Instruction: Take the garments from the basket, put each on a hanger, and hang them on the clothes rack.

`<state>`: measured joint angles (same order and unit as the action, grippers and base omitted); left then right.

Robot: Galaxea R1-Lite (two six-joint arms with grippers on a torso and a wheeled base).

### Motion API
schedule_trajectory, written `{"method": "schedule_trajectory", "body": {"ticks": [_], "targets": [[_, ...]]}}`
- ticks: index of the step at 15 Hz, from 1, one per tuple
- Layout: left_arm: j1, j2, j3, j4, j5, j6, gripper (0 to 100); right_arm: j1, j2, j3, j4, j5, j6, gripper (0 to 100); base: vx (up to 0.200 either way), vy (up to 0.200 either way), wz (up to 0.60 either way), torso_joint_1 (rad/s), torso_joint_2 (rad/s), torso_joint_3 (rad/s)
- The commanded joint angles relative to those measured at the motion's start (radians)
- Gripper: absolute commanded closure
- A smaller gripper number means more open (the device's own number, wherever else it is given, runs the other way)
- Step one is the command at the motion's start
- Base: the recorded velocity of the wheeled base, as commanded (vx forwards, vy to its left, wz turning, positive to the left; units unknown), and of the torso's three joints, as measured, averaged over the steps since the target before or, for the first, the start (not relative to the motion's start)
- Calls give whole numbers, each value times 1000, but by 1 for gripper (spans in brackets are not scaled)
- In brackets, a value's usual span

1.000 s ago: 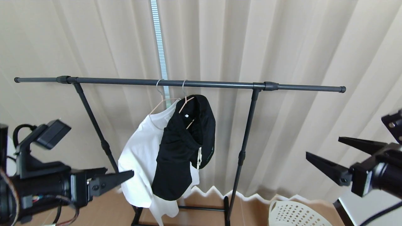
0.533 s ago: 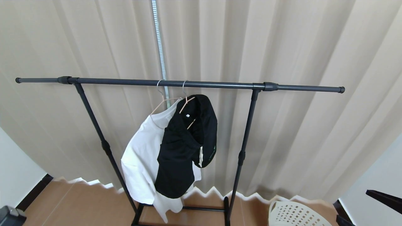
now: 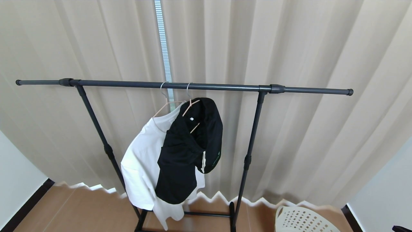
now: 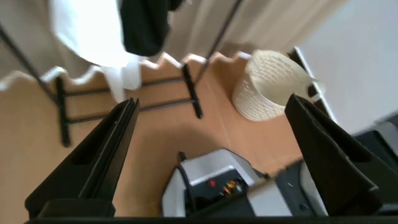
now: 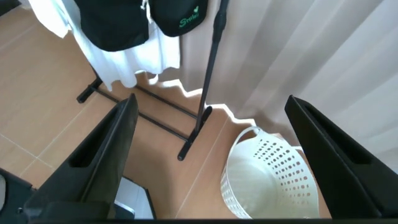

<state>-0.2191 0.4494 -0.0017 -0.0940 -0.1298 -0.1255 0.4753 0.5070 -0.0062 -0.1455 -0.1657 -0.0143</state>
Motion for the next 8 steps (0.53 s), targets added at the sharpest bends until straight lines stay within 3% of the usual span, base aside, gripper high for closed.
{"method": "schedule_trajectory", "body": {"ticks": [1, 3, 6, 8], "targets": [[29, -178, 2, 43, 52, 33, 0, -57, -151, 0, 83, -1, -4, 0, 0, 0, 0, 0, 0, 0], [89, -233, 2, 76, 88, 84, 0, -73, -248, -15, 170, -1, -6, 0, 0, 0, 0, 0, 0, 0], [215, -356, 2, 80, 78, 119, 0, -155, -298, -25, 188, -1, -6, 0, 0, 0, 0, 0, 0, 0], [218, -449, 2, 83, 61, 129, 0, -251, -378, -21, 190, 6, -33, 0, 0, 0, 0, 0, 0, 0]]}}
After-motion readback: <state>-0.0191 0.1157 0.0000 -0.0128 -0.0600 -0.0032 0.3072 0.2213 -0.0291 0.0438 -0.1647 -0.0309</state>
